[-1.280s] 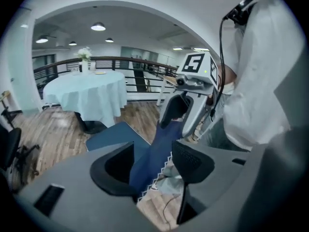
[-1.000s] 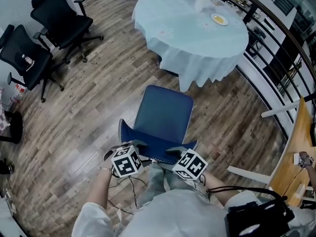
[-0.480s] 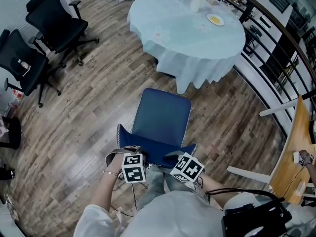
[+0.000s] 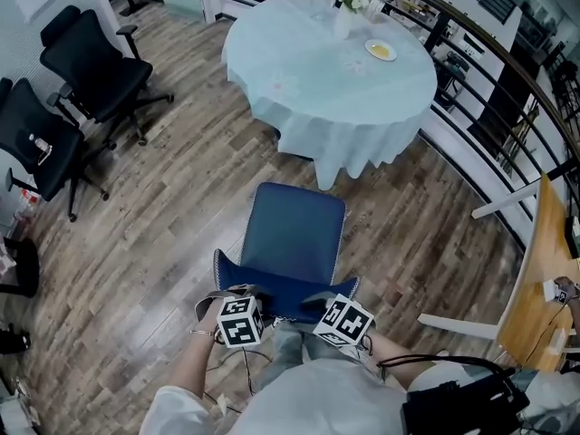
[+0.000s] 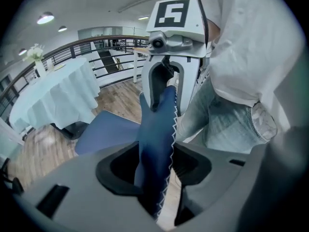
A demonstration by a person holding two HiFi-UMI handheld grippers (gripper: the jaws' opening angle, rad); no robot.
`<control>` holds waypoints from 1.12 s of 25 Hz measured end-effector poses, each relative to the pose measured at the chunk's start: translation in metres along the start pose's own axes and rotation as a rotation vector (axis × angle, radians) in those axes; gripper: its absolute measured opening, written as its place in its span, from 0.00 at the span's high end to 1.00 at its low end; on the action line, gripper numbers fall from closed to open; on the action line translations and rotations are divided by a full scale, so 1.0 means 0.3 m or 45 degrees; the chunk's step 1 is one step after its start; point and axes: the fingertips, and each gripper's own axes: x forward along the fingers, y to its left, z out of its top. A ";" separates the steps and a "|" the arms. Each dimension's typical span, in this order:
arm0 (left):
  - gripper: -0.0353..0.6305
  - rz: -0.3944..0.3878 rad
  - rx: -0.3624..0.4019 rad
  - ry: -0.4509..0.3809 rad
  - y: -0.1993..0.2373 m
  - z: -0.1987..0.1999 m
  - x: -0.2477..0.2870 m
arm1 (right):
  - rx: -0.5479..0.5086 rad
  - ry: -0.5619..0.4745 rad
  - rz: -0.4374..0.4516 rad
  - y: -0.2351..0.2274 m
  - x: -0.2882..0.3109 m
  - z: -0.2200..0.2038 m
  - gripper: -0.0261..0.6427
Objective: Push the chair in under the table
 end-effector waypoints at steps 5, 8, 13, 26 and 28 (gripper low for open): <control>0.66 0.025 -0.005 -0.013 0.020 0.014 0.003 | -0.003 -0.002 -0.005 -0.021 -0.010 0.000 0.65; 0.66 0.052 -0.006 -0.019 0.055 0.036 0.003 | -0.010 -0.006 -0.021 -0.055 -0.029 0.009 0.65; 0.66 0.088 -0.007 -0.039 0.128 0.076 0.013 | -0.028 -0.020 -0.048 -0.131 -0.061 0.025 0.65; 0.65 0.131 -0.031 -0.076 0.240 0.162 0.026 | -0.048 -0.004 -0.029 -0.253 -0.133 0.047 0.65; 0.65 0.136 -0.042 -0.084 0.252 0.169 0.029 | -0.048 0.003 -0.018 -0.264 -0.139 0.048 0.65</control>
